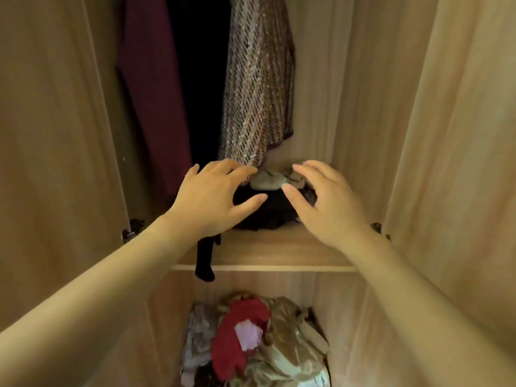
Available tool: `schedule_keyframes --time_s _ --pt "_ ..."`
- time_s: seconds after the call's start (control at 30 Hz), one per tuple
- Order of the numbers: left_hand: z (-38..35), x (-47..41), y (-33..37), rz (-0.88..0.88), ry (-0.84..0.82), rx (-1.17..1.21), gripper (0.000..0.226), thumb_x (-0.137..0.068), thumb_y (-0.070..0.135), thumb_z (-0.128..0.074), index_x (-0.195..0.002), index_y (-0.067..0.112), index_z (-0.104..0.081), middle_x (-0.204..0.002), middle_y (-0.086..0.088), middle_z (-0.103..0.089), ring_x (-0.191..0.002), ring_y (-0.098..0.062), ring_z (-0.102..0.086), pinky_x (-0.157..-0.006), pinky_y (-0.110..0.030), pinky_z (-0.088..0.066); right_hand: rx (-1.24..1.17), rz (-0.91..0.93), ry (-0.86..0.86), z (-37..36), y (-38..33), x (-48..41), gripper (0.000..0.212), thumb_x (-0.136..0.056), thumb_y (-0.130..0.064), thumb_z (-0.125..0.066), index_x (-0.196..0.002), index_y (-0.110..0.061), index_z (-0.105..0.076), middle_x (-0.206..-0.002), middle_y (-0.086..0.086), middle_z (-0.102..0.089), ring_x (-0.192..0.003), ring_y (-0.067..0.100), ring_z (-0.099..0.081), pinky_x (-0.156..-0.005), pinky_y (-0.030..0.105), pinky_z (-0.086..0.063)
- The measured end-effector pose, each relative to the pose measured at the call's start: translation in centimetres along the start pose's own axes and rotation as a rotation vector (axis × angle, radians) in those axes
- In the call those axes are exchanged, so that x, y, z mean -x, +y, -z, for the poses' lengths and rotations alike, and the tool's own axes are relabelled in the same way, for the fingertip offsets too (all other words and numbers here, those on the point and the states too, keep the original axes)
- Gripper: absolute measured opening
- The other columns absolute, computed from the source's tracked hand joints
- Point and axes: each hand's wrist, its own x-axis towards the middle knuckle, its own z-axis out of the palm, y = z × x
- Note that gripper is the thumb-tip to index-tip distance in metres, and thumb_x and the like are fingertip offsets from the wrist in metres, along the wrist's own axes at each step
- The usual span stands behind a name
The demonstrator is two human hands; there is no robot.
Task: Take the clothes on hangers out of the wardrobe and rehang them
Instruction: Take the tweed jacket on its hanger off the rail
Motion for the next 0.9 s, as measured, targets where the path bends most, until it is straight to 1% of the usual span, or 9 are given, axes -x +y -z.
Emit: schedule_keyframes --time_s 0.13,0.3,0.47,0.53,0.63,0.7,0.77,0.83,0.9 --pt "-0.3 -8.8 -4.0 0.059 0.101 -0.057 0.073 -0.079 0.074 -0.022 -0.136 0.032 -0.043 -0.132 0.003 -0.050 -0.120 -0.021 -0.049 -0.095 -0.046 -0.043 -0.038 0.096 0.004 -1.4 2.4 -10.6 0.055 -0.092 -0.054 -0.039 -0.136 -0.022 -0.044 -0.145 -0.004 -0.037 -0.133 0.016 -0.032 -0.104 0.031 -0.031" --pt "0.9 -18.7 -8.4 0.113 0.222 -0.131 0.077 -0.077 0.076 -0.020 -0.137 0.032 -0.040 -0.135 0.002 -0.048 -0.119 -0.020 -0.049 -0.087 -0.037 -0.045 -0.103 0.241 0.063 -2.1 4.4 -22.9 0.056 -0.092 -0.056 -0.036 -0.134 -0.020 -0.046 -0.138 -0.002 -0.043 -0.127 0.017 -0.039 -0.102 0.033 -0.036" --pt "3.8 -26.5 -11.3 0.110 0.316 -0.202 0.065 -0.085 0.071 -0.032 -0.136 0.031 -0.042 -0.133 -0.001 -0.048 -0.119 -0.022 -0.048 -0.086 -0.040 -0.045 -0.164 0.317 0.216 -1.7 4.9 -32.7 0.047 -0.093 -0.048 -0.042 -0.131 -0.020 -0.049 -0.135 -0.002 -0.047 -0.123 0.014 -0.043 -0.093 0.023 -0.033" --pt "5.1 -29.2 -12.4 0.081 0.380 -0.233 0.061 -0.086 0.069 -0.033 -0.134 0.031 -0.043 -0.131 -0.001 -0.048 -0.118 -0.023 -0.048 -0.084 -0.040 -0.046 -0.167 0.338 0.288 -1.5 4.7 -36.2 0.045 -0.093 -0.046 -0.045 -0.130 -0.019 -0.050 -0.133 -0.001 -0.048 -0.122 0.014 -0.044 -0.092 0.021 -0.031" --pt "6.9 -33.2 -14.4 0.050 0.480 -0.238 0.057 -0.087 0.066 -0.036 -0.131 0.030 -0.046 -0.131 -0.003 -0.049 -0.118 -0.025 -0.048 -0.087 -0.043 -0.047 -0.132 0.358 0.388 -1.2 3.9 -41.3 0.044 -0.092 -0.044 -0.049 -0.127 -0.018 -0.052 -0.130 0.001 -0.048 -0.120 0.015 -0.045 -0.090 0.019 -0.029" --pt "8.2 -35.8 -15.7 0.036 0.531 -0.260 0.055 -0.088 0.063 -0.037 -0.130 0.029 -0.047 -0.131 -0.004 -0.048 -0.119 -0.025 -0.046 -0.086 -0.042 -0.046 -0.106 0.344 0.431 -0.9 3.0 -44.6 0.045 -0.091 -0.045 -0.050 -0.127 -0.018 -0.052 -0.130 0.001 -0.046 -0.119 0.015 -0.045 -0.088 0.019 -0.030" --pt "9.4 -38.3 -16.9 0.016 0.579 -0.285 0.054 -0.089 0.061 -0.038 -0.130 0.027 -0.047 -0.131 -0.005 -0.047 -0.120 -0.026 -0.045 -0.088 -0.043 -0.045 -0.083 0.314 0.461 -0.7 1.8 -47.6 0.050 -0.090 -0.048 -0.052 -0.129 -0.018 -0.049 -0.131 0.000 -0.042 -0.112 0.013 -0.047 -0.085 0.020 -0.031" --pt "10.5 -41.0 -18.0 -0.008 0.638 -0.302 0.052 -0.089 0.059 -0.040 -0.129 0.027 -0.048 -0.131 -0.006 -0.047 -0.121 -0.028 -0.044 -0.091 -0.044 -0.043 -0.048 0.300 0.499 -0.8 0.8 -50.1 0.056 -0.087 -0.050 -0.054 -0.133 -0.018 -0.045 -0.132 0.000 -0.040 -0.093 0.007 -0.047 -0.082 0.020 -0.034" --pt "11.4 -43.5 -18.9 -0.030 0.699 -0.324 0.050 -0.090 0.057 -0.041 -0.128 0.026 -0.049 -0.130 -0.007 -0.047 -0.121 -0.029 -0.043 -0.093 -0.045 -0.039 -0.031 0.300 0.517 -1.2 0.4 -51.8 0.060 -0.086 -0.047 -0.059 -0.136 -0.018 -0.043 -0.134 0.000 -0.039 -0.082 0.003 -0.043 -0.082 0.019 -0.036"
